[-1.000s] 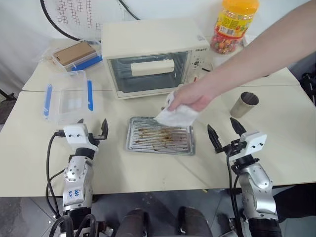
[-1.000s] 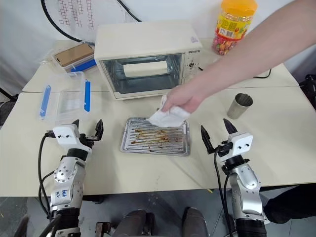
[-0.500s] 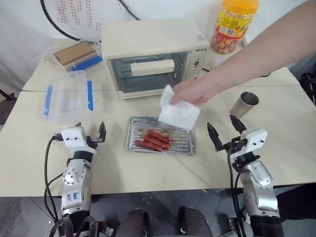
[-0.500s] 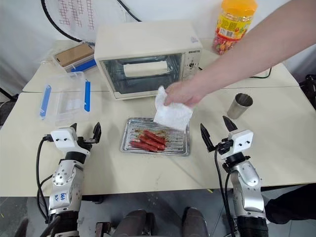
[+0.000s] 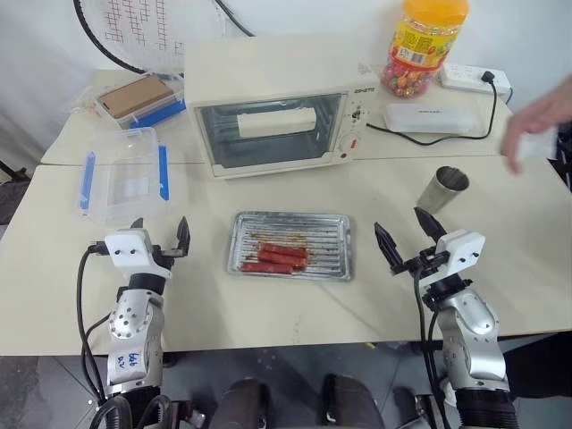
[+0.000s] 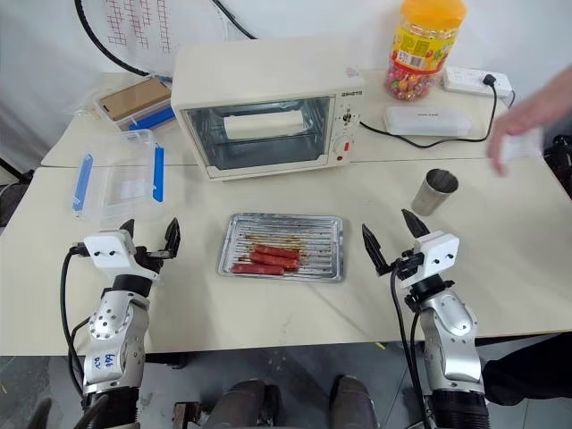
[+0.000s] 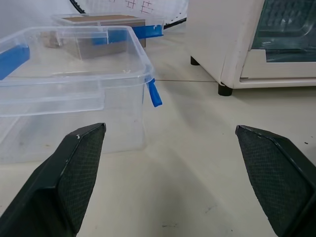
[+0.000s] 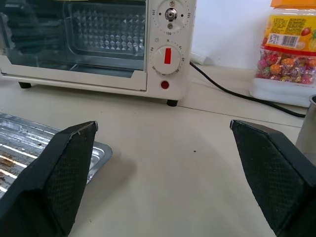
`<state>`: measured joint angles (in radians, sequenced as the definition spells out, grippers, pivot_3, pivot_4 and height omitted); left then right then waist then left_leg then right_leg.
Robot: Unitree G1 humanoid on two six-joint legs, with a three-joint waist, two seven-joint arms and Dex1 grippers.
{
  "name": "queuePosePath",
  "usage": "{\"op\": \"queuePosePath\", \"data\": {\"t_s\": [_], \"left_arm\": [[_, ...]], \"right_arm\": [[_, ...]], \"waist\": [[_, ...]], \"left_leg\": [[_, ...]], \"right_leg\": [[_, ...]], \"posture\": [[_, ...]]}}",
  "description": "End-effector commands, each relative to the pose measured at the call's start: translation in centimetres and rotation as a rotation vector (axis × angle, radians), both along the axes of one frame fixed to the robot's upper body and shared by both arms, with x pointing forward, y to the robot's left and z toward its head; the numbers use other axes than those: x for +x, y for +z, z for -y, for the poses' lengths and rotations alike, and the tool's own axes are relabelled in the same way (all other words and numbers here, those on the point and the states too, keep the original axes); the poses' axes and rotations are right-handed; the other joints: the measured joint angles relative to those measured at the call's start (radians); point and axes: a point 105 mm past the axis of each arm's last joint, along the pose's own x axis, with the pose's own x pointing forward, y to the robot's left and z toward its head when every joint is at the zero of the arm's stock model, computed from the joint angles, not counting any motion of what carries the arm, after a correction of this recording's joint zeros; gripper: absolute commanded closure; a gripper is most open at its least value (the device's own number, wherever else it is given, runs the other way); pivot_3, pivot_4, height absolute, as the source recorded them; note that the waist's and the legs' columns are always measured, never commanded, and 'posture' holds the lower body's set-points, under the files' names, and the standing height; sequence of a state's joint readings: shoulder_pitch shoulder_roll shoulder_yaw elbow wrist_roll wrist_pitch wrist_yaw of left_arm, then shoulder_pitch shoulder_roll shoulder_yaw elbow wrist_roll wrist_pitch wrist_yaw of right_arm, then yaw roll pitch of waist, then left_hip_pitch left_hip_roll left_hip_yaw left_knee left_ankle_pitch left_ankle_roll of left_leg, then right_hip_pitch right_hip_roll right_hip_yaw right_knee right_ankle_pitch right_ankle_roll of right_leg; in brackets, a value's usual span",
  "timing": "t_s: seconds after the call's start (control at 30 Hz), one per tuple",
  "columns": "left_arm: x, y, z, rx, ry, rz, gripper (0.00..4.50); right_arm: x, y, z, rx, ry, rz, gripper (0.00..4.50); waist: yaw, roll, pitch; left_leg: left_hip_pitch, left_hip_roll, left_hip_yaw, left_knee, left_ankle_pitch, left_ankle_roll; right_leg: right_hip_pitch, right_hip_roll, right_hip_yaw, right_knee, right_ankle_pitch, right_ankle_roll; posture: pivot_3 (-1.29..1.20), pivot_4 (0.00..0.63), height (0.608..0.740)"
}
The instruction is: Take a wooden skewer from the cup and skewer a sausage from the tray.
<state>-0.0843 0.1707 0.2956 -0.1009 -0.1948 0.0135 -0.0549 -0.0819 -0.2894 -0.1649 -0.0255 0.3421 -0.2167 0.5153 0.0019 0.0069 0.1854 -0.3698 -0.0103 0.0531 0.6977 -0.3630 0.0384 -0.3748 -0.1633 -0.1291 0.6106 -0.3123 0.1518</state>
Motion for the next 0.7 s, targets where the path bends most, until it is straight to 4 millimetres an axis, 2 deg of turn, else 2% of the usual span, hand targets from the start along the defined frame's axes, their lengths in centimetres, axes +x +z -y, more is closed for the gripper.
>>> {"op": "queuePosePath", "data": {"t_s": [0.03, 0.37, 0.5, 0.57, 0.63, 0.7], "left_arm": [[-0.4, 1.2, -0.2, 0.013, 0.006, 0.052, 0.02], [-1.6, 0.7, 0.7, 0.053, -0.094, 0.015, 0.02], [-2.6, 1.1, 1.6, 0.124, -0.209, 0.024, 0.02], [-3.7, 0.9, 1.7, 0.186, -0.332, -0.005, 0.02], [-4.9, 0.5, 1.2, 0.268, -0.432, -0.052, 0.02], [-5.5, 0.4, -0.4, 0.292, -0.432, -0.076, 0.02]], "right_arm": [[-0.2, 0.6, 0.3, -0.005, 0.009, 0.022, 0.00], [-1.8, -0.5, -0.4, -0.091, 0.131, -0.020, 0.00], [-2.4, -0.6, -0.5, -0.120, 0.181, -0.034, 0.00], [-3.1, -0.9, -0.6, -0.164, 0.248, -0.063, 0.00], [-3.8, -1.8, -0.7, -0.238, 0.325, -0.105, 0.00], [-4.1, -2.1, -0.6, -0.261, 0.360, -0.124, 0.00]], "waist": [[0.000, 0.000, 0.000], [0.000, 0.000, 0.000], [0.000, 0.000, 0.000], [-0.001, 0.000, 0.000], [-0.003, 0.000, 0.000], [-0.002, 0.000, 0.000]], "left_leg": [[0.000, 0.000, 0.000, 0.000, 0.000, 0.000], [0.000, 0.000, 0.000, 0.000, 0.000, 0.000], [0.000, 0.000, 0.000, 0.000, 0.000, 0.000], [0.000, 0.000, 0.000, 0.000, 0.000, 0.000], [0.000, 0.000, 0.000, 0.000, 0.000, 0.000], [0.000, 0.000, 0.000, -0.001, 0.000, 0.000]], "right_leg": [[0.000, 0.000, 0.000, 0.000, 0.000, 0.000], [0.000, 0.000, 0.000, 0.000, 0.000, 0.000], [0.000, 0.000, 0.000, -0.001, 0.000, 0.000], [0.000, 0.000, 0.001, -0.001, 0.000, 0.000], [0.000, 0.000, 0.000, -0.001, 0.000, 0.000], [0.000, 0.000, 0.000, -0.002, 0.000, 0.000]], "posture": [[0.00, 0.150, 0.740], [0.00, 0.150, 0.740], [0.00, 0.150, 0.740], [0.00, 0.150, 0.740], [0.00, 0.150, 0.740], [0.00, 0.150, 0.740]]}}
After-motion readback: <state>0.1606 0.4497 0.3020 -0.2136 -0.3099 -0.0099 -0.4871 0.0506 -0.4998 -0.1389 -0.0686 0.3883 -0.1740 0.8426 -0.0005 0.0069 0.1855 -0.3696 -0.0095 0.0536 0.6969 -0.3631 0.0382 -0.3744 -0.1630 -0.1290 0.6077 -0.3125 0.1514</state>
